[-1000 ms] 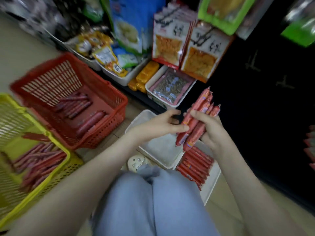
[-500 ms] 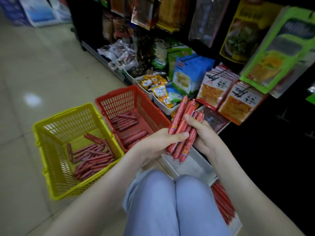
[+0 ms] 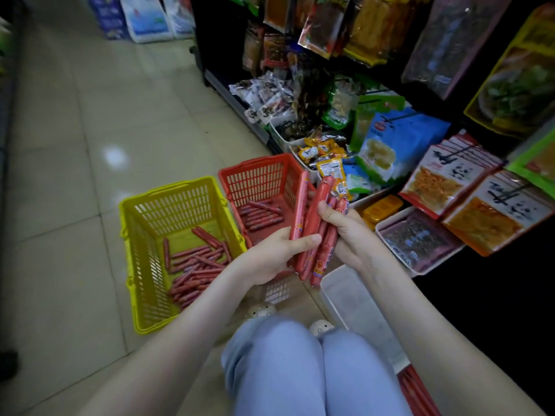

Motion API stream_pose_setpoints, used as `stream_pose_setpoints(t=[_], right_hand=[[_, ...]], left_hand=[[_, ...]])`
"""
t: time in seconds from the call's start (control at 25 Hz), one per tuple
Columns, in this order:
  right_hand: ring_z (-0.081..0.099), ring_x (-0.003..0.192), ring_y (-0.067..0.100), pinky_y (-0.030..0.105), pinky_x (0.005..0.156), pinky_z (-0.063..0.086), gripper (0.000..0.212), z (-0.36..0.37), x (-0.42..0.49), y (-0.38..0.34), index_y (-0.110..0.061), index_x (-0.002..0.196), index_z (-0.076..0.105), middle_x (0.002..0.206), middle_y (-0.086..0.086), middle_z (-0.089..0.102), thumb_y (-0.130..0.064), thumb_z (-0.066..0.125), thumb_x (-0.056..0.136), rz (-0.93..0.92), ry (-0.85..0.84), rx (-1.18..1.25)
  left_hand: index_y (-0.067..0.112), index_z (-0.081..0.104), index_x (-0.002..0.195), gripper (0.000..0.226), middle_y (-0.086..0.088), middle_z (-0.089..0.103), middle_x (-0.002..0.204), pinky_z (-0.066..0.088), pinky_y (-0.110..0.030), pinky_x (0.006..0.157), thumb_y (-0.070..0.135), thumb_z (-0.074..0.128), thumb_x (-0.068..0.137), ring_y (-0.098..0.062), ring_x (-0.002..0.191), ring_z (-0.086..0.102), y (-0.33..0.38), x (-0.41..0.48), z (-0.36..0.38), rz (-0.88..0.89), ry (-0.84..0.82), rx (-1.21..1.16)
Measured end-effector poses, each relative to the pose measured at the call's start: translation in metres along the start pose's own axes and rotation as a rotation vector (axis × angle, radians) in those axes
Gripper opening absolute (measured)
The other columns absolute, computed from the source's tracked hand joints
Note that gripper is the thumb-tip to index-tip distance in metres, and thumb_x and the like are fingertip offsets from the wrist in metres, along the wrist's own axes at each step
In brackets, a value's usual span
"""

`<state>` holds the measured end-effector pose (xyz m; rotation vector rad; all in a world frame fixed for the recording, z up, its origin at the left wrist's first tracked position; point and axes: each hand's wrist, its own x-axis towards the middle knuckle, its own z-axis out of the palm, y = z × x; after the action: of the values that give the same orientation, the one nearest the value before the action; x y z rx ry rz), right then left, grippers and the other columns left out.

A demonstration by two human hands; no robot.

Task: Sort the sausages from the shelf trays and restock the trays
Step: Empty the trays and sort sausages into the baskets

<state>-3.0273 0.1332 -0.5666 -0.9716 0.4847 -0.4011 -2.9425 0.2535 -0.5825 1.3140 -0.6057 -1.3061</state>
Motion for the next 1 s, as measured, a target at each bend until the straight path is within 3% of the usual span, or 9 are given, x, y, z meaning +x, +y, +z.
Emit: stream_pose_setpoints(t=[0.2, 0.32, 0.44, 0.48, 0.6, 0.64, 0.8, 1.0], right_hand=[[0.069, 0.092, 0.023, 0.034, 0.082, 0.057, 0.017, 0.012, 0.030, 0.024, -0.005, 0.105, 0.064, 0.096, 0.010, 0.073, -0.009, 0.053, 0.093, 0.067, -0.013, -0.093], [0.070, 0.082, 0.019, 0.033, 0.074, 0.057, 0.017, 0.010, 0.049, 0.035, -0.006, 0.105, 0.063, 0.087, 0.007, 0.073, -0.003, 0.050, 0.094, 0.051, 0.021, -0.116], [0.069, 0.079, 0.021, 0.034, 0.072, 0.057, 0.021, 0.005, 0.063, 0.044, -0.005, 0.107, 0.063, 0.085, 0.010, 0.071, 0.000, 0.047, 0.094, 0.040, 0.049, -0.137], [0.069, 0.079, 0.021, 0.034, 0.071, 0.057, 0.020, 0.004, 0.067, 0.048, -0.004, 0.107, 0.063, 0.085, 0.010, 0.071, 0.001, 0.048, 0.094, 0.044, 0.047, -0.125], [0.069, 0.080, 0.023, 0.035, 0.071, 0.058, 0.019, 0.004, 0.073, 0.060, -0.002, 0.108, 0.060, 0.087, 0.011, 0.070, 0.000, 0.054, 0.090, 0.070, 0.041, -0.041], [0.069, 0.081, 0.024, 0.036, 0.071, 0.058, 0.020, 0.004, 0.075, 0.062, -0.001, 0.109, 0.059, 0.088, 0.011, 0.070, 0.000, 0.055, 0.089, 0.079, 0.037, -0.017], [0.069, 0.085, 0.026, 0.036, 0.070, 0.057, 0.030, 0.010, 0.085, 0.071, 0.001, 0.116, 0.057, 0.095, 0.014, 0.069, -0.002, 0.058, 0.086, 0.113, 0.033, 0.045], [0.070, 0.088, 0.028, 0.040, 0.077, 0.057, 0.038, 0.022, 0.092, 0.087, 0.005, 0.117, 0.056, 0.097, 0.017, 0.070, -0.009, 0.061, 0.082, 0.145, 0.025, 0.177]], left_hand=[[0.012, 0.059, 0.120, 0.033, -0.018, 0.065, 0.118, 0.049, -0.050, 0.096, 0.025, 0.061, 0.090, -0.033, 0.109, 0.062, -0.017, 0.009, -0.033, 0.029, 0.126, 0.021], [0.014, 0.059, 0.118, 0.027, -0.012, 0.068, 0.113, 0.054, -0.040, 0.089, 0.025, 0.057, 0.093, -0.024, 0.100, 0.066, -0.024, 0.016, -0.048, 0.013, 0.180, 0.049], [0.014, 0.060, 0.102, 0.009, -0.004, 0.069, 0.089, 0.053, -0.020, 0.063, 0.017, 0.057, 0.094, -0.008, 0.071, 0.068, -0.029, 0.024, -0.059, -0.017, 0.203, 0.048], [0.014, 0.060, 0.101, 0.008, -0.005, 0.068, 0.087, 0.053, -0.020, 0.060, 0.015, 0.057, 0.094, -0.009, 0.069, 0.067, -0.031, 0.027, -0.061, -0.030, 0.209, 0.041], [0.012, 0.063, 0.107, 0.016, -0.012, 0.070, 0.101, 0.056, -0.040, 0.080, 0.012, 0.060, 0.091, -0.028, 0.091, 0.068, -0.038, 0.033, -0.069, -0.076, 0.198, -0.048], [0.012, 0.064, 0.105, 0.015, -0.010, 0.071, 0.099, 0.057, -0.040, 0.079, 0.010, 0.060, 0.090, -0.028, 0.090, 0.068, -0.039, 0.032, -0.072, -0.081, 0.192, -0.089], [0.008, 0.063, 0.101, 0.015, -0.003, 0.072, 0.083, 0.055, -0.028, 0.059, 0.002, 0.056, 0.091, -0.016, 0.072, 0.070, -0.042, 0.026, -0.082, -0.081, 0.185, -0.191], [0.008, 0.064, 0.099, 0.014, -0.003, 0.072, 0.078, 0.054, -0.026, 0.056, 0.000, 0.058, 0.088, -0.015, 0.068, 0.070, -0.044, 0.023, -0.095, -0.074, 0.249, -0.198]])
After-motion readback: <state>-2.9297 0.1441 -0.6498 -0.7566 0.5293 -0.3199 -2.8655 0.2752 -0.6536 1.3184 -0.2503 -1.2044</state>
